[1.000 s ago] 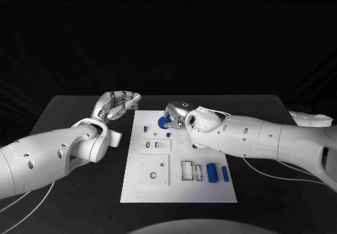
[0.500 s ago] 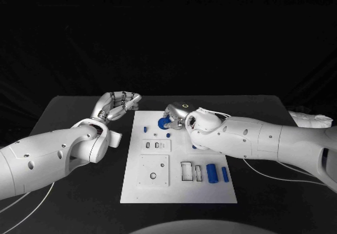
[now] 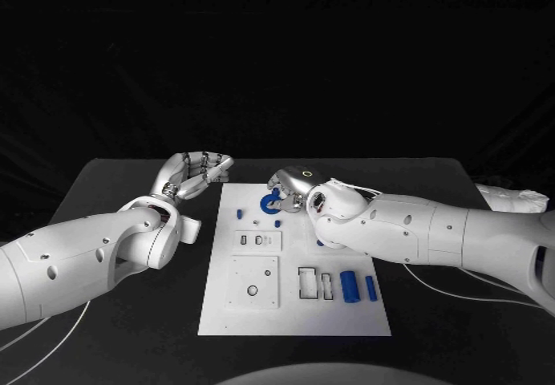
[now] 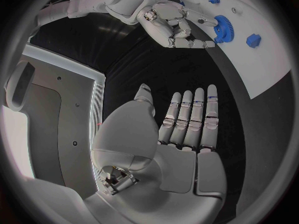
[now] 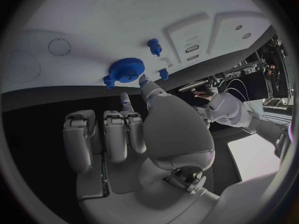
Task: Assemble the parts on the task board
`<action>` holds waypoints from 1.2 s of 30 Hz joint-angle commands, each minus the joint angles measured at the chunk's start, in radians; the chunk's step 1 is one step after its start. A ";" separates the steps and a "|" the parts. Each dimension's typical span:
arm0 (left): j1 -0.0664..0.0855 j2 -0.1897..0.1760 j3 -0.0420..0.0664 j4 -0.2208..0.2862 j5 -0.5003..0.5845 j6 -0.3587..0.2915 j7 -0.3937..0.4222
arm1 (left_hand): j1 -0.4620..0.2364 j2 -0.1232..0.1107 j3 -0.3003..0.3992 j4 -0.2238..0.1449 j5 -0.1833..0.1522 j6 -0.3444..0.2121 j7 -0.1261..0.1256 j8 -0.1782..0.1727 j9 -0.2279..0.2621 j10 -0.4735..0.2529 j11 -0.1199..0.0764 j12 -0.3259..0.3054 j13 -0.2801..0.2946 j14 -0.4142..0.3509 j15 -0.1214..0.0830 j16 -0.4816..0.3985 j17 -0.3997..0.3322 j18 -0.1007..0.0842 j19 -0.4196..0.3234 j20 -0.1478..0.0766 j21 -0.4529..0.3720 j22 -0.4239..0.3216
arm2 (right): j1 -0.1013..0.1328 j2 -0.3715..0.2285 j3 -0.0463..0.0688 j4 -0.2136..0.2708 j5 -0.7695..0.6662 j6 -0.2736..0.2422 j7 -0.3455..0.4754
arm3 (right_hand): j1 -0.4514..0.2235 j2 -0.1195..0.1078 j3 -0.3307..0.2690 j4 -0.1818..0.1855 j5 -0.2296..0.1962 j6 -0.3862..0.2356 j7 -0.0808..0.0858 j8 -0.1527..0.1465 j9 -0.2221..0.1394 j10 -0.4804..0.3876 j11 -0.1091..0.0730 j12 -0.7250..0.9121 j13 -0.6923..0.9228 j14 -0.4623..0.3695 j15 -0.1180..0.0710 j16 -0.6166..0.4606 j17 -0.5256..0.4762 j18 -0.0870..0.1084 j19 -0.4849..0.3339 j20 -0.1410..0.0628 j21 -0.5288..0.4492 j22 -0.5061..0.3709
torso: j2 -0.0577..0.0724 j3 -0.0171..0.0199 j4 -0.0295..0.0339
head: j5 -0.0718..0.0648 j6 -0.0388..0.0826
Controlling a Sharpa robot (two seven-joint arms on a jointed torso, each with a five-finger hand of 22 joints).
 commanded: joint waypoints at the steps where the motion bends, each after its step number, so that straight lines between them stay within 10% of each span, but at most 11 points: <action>1: 0.001 0.002 0.001 0.001 -0.004 0.006 0.007 | 0.007 0.005 -0.006 -0.002 0.005 -0.002 0.013 0.004 0.001 0.009 0.000 -0.004 0.000 -0.007 0.001 -0.005 0.001 0.012 0.000 0.003 -0.007 -0.001 | -0.001 -0.005 0.000 0.009 0.013 -0.055 0.038 | -0.010 0.002 -0.007 0.003 -0.001 0.020 -0.001 0.012 0.006 0.103 0.010 0.003 0.263 0.104 0.008 0.004 0.263 -0.014 0.105 0.011 0.004 0.263 | 0.000 0.0002 -0.0001 | 0.000 -0.001; 17: 0.001 0.003 0.001 -0.005 -0.004 0.008 0.008 | 0.007 0.006 -0.007 -0.002 0.005 -0.002 0.013 0.004 0.001 0.009 0.000 -0.004 0.000 -0.007 0.001 -0.005 0.002 0.012 0.000 0.003 -0.007 -0.001 | 0.038 -0.101 0.001 0.102 0.260 -0.188 0.131 | -0.005 0.062 0.007 0.031 0.104 0.100 0.002 0.032 0.025 0.103 0.020 0.003 0.263 0.104 0.022 0.004 0.263 -0.014 0.105 0.024 0.004 0.263 | -0.002 -0.0005 -0.0008 | 0.001 -0.004; 26: 0.001 0.008 0.001 -0.012 -0.004 0.008 0.008 | 0.007 0.006 -0.007 -0.002 0.005 -0.002 0.013 0.004 0.001 0.009 0.000 -0.004 0.000 -0.007 0.001 -0.005 0.002 0.012 0.000 0.003 -0.007 -0.001 | 0.090 -0.280 -0.001 0.220 0.585 -0.041 0.253 | 0.040 0.079 0.043 0.011 0.187 0.050 0.004 -0.006 0.001 0.103 0.007 0.003 0.263 0.104 0.022 0.004 0.263 -0.014 0.105 0.028 0.004 0.263 | -0.004 -0.0025 -0.0011 | -0.001 -0.005; 36: 0.000 0.009 0.000 -0.018 -0.004 0.010 0.008 | 0.009 0.007 -0.008 -0.002 0.006 -0.002 0.012 0.004 0.002 0.010 0.000 -0.004 0.000 -0.006 0.001 -0.005 0.002 0.012 0.000 0.003 -0.008 -0.002 | 0.079 -0.467 -0.011 0.314 0.645 0.005 0.307 | 0.066 0.061 0.058 -0.007 0.214 0.045 -0.007 -0.001 -0.015 0.103 -0.004 0.003 0.263 0.104 0.012 0.004 0.263 -0.014 0.105 0.018 0.004 0.263 | -0.005 0.0015 -0.0087 | -0.007 -0.003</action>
